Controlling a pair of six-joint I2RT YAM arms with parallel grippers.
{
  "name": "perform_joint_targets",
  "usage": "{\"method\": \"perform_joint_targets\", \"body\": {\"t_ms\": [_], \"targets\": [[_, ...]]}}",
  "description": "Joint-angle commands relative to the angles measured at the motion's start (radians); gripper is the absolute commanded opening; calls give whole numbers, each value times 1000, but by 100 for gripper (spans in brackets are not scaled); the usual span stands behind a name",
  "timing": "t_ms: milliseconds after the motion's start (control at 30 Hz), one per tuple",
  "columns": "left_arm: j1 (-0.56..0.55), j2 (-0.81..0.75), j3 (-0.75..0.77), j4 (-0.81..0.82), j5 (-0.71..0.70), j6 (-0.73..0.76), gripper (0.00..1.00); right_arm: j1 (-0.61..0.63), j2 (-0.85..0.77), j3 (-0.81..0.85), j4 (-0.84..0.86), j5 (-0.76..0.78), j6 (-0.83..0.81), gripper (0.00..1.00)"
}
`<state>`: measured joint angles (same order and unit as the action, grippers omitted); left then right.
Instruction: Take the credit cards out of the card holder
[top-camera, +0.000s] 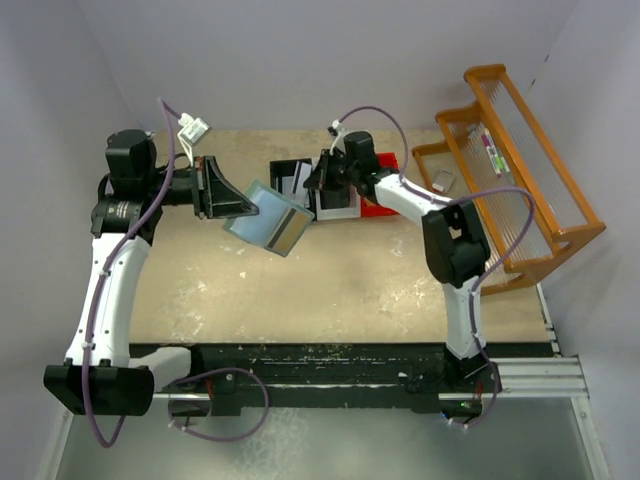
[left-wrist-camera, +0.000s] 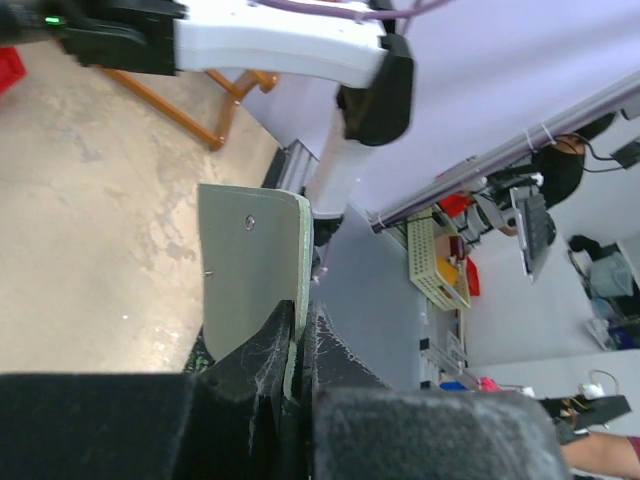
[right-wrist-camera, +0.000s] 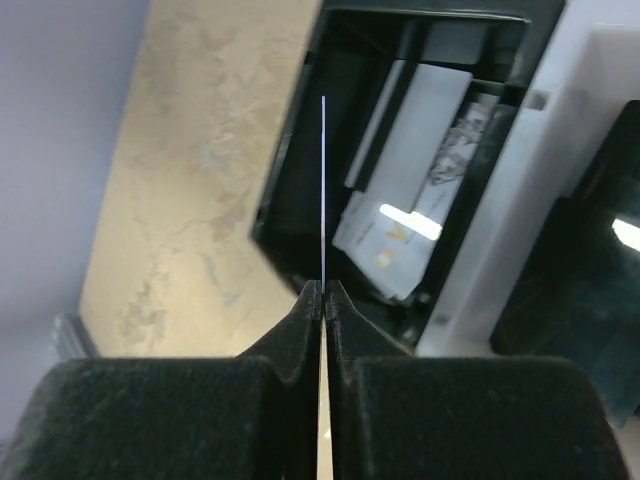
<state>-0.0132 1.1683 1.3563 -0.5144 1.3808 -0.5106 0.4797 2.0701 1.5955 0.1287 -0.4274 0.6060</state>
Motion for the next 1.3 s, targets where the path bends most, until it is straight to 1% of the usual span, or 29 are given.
{"method": "perform_joint_targets", "body": {"t_ms": [0, 67, 167, 367, 433, 533, 567, 633, 700, 767, 833, 867, 1033, 1133, 1167, 1233, 1267], "targets": [[7, -49, -23, 177, 129, -115, 0, 8, 92, 154, -87, 32, -66, 0], [6, -43, -26, 201, 147, -138, 0, 13, 136, 212, -119, 29, -79, 0], [5, -42, -19, 190, 173, -119, 0, 26, 178, 273, -156, 39, -100, 0], [5, -60, -8, 178, 156, -89, 0, 39, 216, 320, -182, 58, -104, 0], [5, -61, 8, 139, 106, -47, 0, 45, 230, 345, -200, 71, -108, 0], [5, -60, 83, -25, 5, 100, 0, 53, 254, 395, -250, 93, -116, 0], [5, -61, 99, -56, -9, 123, 0, 55, 260, 407, -264, 93, -118, 0], [5, -62, 112, -63, -15, 123, 0, 59, 256, 415, -278, 95, -122, 1], [5, -63, 113, -74, -11, 124, 0, 64, 238, 401, -277, 100, -126, 7], [5, -64, 109, -74, -12, 121, 0, 64, 215, 388, -281, 101, -123, 28], [5, -66, 112, -71, -6, 116, 0, 64, 173, 371, -282, 105, -126, 46], [5, -67, 113, -65, 0, 108, 0, 64, 149, 360, -281, 104, -129, 51], [5, -84, 100, -33, 24, 72, 0, 65, -35, 277, -237, 94, -140, 69], [5, -93, 90, -18, 26, 52, 0, 64, -181, 173, -136, 54, -116, 77], [5, -96, 84, -1, 28, 34, 0, 63, -223, 132, -92, 5, -110, 81], [5, -99, 65, 41, 38, -14, 0, 55, -302, 92, -55, -48, -110, 84], [5, -99, 53, 59, 45, -35, 0, 51, -340, 58, -20, -102, -112, 86]]}}
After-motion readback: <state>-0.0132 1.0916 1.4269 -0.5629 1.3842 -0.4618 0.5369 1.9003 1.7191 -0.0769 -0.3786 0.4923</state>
